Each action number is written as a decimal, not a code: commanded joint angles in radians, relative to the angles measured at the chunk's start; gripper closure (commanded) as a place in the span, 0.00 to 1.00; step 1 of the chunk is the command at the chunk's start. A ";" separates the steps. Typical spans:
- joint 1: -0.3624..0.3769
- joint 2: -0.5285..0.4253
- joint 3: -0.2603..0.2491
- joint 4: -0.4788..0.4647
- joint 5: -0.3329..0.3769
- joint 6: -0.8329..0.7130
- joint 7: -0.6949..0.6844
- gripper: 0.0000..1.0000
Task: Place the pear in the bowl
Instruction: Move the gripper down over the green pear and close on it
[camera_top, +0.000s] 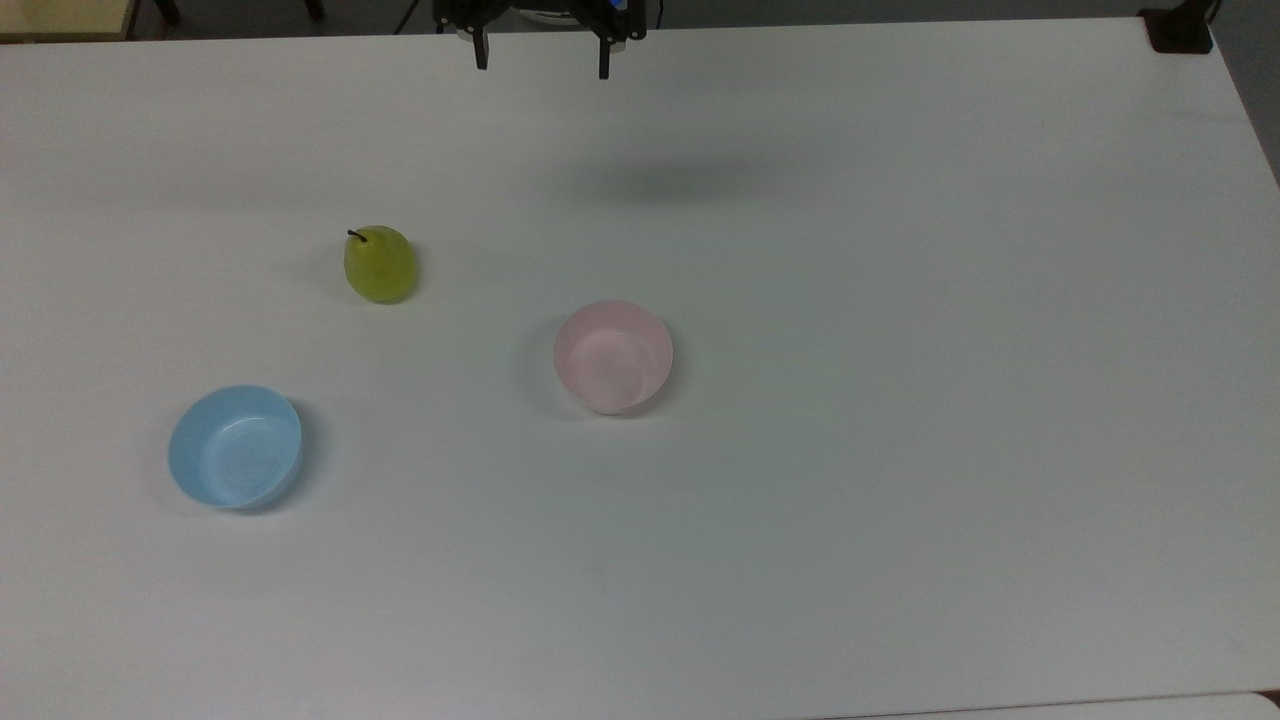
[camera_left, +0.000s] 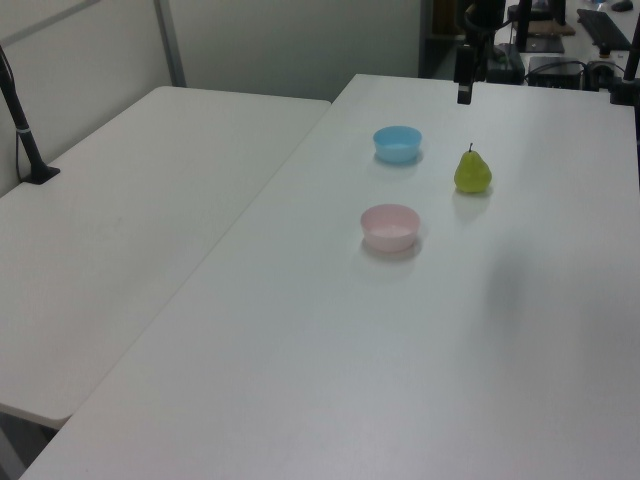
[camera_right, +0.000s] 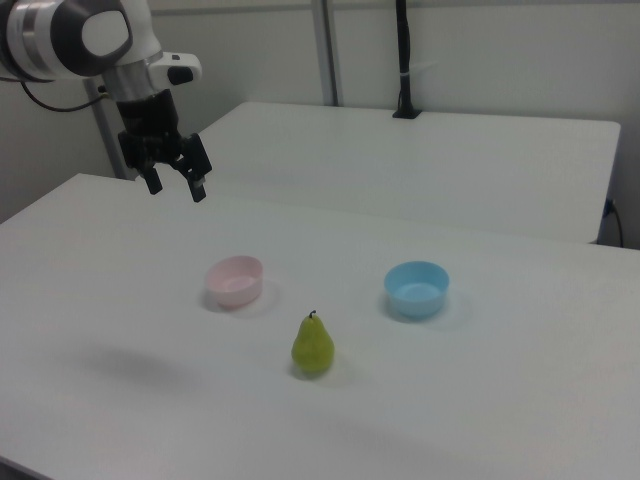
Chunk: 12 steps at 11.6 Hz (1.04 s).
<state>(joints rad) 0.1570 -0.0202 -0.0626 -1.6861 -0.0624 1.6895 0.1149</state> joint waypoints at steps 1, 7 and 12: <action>-0.017 -0.021 -0.006 -0.024 -0.004 -0.008 -0.033 0.00; -0.033 -0.012 -0.006 -0.024 -0.004 -0.008 -0.108 0.00; -0.183 0.022 -0.006 -0.024 0.010 -0.004 -0.335 0.00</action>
<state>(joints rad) 0.0285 -0.0095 -0.0652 -1.6964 -0.0622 1.6866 -0.1316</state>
